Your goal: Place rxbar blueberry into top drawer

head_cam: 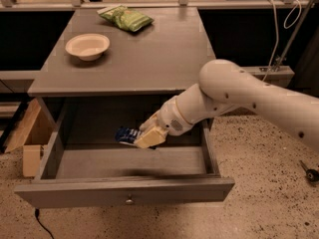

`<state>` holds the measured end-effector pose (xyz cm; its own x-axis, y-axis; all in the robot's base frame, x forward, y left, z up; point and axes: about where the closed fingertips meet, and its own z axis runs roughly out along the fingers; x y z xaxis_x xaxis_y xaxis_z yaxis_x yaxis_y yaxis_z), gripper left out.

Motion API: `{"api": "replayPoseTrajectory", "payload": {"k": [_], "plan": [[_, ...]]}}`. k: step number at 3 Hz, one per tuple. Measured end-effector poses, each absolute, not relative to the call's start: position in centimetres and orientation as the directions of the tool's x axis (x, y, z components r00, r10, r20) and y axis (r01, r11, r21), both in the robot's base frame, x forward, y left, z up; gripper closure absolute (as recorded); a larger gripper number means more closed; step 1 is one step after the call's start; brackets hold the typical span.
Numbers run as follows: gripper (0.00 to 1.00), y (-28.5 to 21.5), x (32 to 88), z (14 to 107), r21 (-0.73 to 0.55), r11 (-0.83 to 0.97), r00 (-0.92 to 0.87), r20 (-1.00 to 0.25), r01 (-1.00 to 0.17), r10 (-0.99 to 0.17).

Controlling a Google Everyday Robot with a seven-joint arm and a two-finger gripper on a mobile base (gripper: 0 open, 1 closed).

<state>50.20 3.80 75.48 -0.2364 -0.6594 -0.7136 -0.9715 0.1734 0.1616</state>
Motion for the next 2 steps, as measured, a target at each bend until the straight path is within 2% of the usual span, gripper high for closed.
{"api": "replayPoseTrajectory", "payload": {"k": [1,2], "plan": [[1.0,4.82,50.35,69.76,0.226,0.212,-0.31,-0.675,-0.951,-0.67],[0.73,4.96,50.41,69.5,0.228,0.215,-0.314,-0.675,-0.949,-0.668]]}}
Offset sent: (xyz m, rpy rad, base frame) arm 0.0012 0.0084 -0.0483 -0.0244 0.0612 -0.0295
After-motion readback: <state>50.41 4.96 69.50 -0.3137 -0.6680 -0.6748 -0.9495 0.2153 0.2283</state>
